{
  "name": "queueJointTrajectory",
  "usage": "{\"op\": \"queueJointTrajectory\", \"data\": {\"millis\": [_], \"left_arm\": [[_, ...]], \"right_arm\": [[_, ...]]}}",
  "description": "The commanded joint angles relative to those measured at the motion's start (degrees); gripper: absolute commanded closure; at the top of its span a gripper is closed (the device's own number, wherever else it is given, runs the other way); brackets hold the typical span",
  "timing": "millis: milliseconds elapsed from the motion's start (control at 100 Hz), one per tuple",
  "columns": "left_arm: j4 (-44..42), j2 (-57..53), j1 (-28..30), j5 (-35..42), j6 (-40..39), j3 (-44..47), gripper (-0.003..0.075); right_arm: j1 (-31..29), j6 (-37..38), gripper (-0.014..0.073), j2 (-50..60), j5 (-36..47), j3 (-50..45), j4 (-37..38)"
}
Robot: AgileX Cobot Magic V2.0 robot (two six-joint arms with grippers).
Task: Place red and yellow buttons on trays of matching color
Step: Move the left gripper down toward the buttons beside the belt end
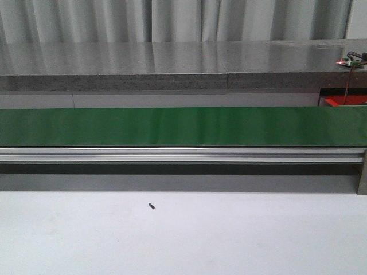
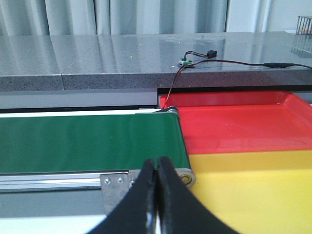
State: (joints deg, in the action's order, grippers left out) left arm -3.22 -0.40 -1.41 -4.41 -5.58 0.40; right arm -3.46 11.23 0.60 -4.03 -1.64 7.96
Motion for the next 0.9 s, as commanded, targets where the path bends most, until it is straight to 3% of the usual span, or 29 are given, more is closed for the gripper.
{"op": "queueJointTrajectory", "data": {"millis": [0,670,890], "left_arm": [[0.0,-1.8,0.1,5.6,0.2,2.3,0.074],[0.8,-1.8,0.1,6.6,0.2,0.5,0.074],[1.5,2.1,0.8,-5.0,0.2,-12.2,0.074]], "right_arm": [[0.1,-0.1,0.066,1.0,4.7,1.0,0.2],[0.1,-0.1,0.066,1.0,4.7,1.0,0.2],[0.1,-0.1,0.066,1.0,4.7,1.0,0.2]]}}
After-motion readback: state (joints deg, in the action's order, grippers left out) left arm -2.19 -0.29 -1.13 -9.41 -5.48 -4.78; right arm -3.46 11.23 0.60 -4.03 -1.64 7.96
